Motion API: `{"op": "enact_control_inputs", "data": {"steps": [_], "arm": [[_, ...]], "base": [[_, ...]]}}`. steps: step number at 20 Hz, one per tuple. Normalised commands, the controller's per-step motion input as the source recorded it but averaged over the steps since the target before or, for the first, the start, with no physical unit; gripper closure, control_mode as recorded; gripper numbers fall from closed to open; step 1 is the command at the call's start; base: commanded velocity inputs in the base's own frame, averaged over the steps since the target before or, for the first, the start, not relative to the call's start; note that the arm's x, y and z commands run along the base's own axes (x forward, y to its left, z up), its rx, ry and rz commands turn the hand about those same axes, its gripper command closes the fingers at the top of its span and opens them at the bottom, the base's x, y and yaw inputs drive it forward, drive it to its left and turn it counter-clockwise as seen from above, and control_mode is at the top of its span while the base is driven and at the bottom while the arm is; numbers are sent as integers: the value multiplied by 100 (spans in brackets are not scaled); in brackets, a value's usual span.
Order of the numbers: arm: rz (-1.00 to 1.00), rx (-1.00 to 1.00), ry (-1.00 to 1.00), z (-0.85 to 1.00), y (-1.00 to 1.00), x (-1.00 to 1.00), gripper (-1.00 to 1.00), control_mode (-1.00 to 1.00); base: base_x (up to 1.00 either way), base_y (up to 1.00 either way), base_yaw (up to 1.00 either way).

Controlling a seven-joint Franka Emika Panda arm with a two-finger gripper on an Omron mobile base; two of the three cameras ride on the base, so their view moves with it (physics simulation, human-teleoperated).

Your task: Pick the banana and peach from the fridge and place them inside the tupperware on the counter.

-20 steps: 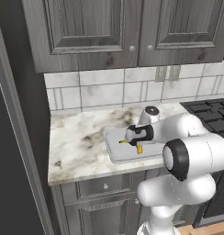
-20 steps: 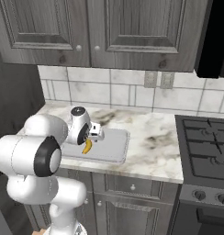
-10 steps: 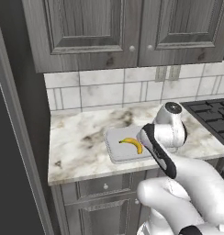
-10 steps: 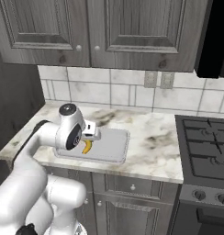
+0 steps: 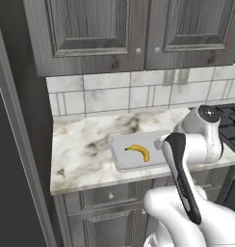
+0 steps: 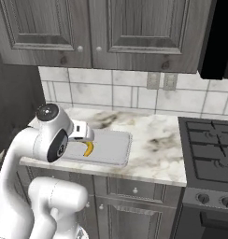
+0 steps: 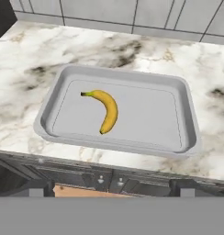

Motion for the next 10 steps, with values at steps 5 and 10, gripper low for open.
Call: {"op": "enact_control_inputs", "data": {"steps": [5,10], "arm": [[1,0,-1,92,0,-74,-100,-100],[0,0,0,84,0,-77,-100,-100]], "base": [[0,0,0],[0,0,0]]}}
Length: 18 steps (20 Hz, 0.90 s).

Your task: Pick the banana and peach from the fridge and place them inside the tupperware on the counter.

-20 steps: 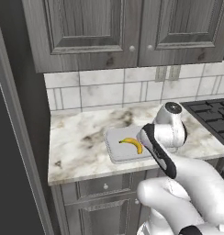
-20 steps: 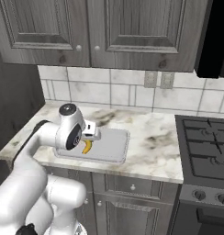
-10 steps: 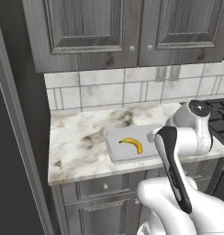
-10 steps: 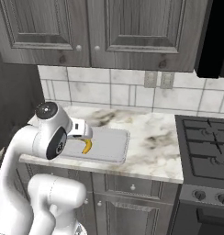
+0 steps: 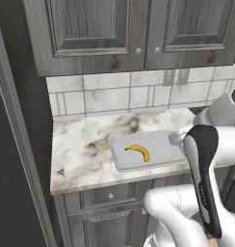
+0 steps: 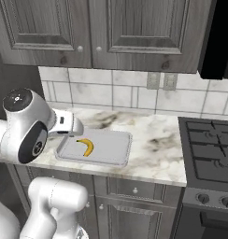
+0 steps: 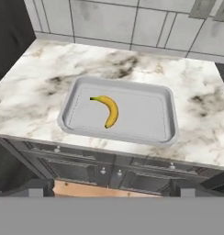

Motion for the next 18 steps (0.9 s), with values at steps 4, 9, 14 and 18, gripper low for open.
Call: {"op": "enact_control_inputs", "data": {"steps": [4,9,14,18], "arm": [[0,0,1,65,0,-73,-100,-100],[0,-3,1,24,0,-82,-100,-100],[0,-1,0,0,0,-18,-100,100],[0,0,0,0,0,0,-100,100]], "base": [[0,0,0],[0,0,0],[-78,0,0],[-100,0,0]]}}
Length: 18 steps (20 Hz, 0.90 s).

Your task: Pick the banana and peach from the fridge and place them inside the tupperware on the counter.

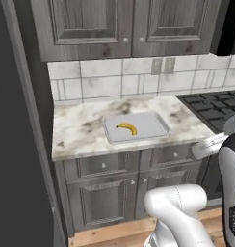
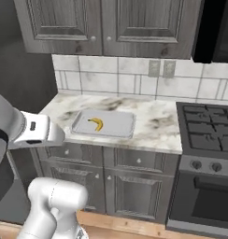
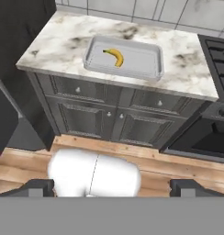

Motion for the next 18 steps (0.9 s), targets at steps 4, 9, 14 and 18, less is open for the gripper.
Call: {"op": "enact_control_inputs", "data": {"steps": [4,9,14,18], "arm": [[0,0,0,0,0,0,-100,100],[0,0,0,0,0,0,-100,100],[0,0,0,0,0,0,-100,100],[0,0,0,0,0,0,-100,100]], "base": [[-92,0,0],[-71,2,0],[-68,14,0],[-41,33,0]]}}
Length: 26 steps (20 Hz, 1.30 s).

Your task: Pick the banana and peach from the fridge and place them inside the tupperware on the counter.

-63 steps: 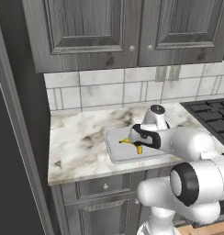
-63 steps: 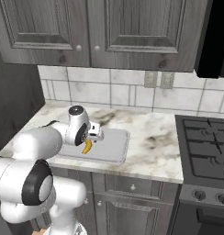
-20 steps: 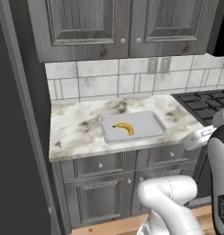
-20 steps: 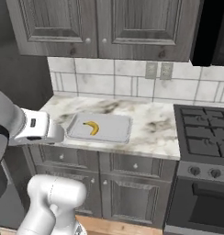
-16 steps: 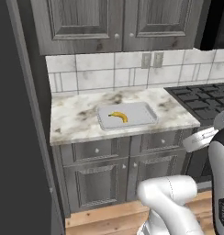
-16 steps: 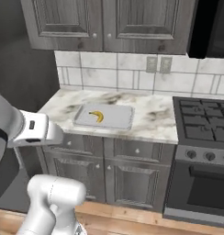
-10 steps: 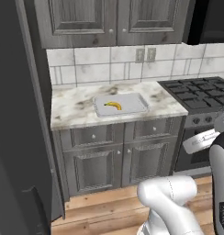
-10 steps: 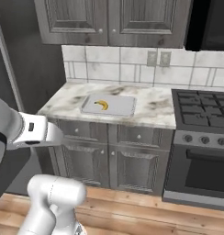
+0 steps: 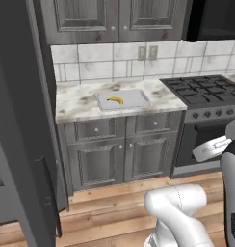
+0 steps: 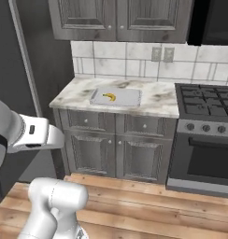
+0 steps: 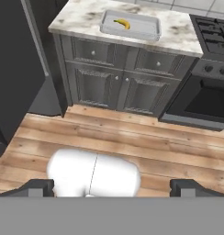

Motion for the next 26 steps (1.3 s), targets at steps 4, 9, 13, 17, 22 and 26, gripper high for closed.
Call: {"op": "enact_control_inputs", "data": {"steps": [4,9,13,17,22,26], "arm": [[0,0,0,0,0,0,-100,100],[0,0,0,0,0,0,-100,100],[0,0,0,0,0,0,-100,100],[0,0,0,0,0,0,-100,100],[0,0,0,0,0,0,-100,100],[0,0,0,0,0,0,-100,100]], "base": [[-23,47,0],[-30,51,0],[-50,51,0],[-59,49,0],[-57,46,0],[-30,58,0]]}}
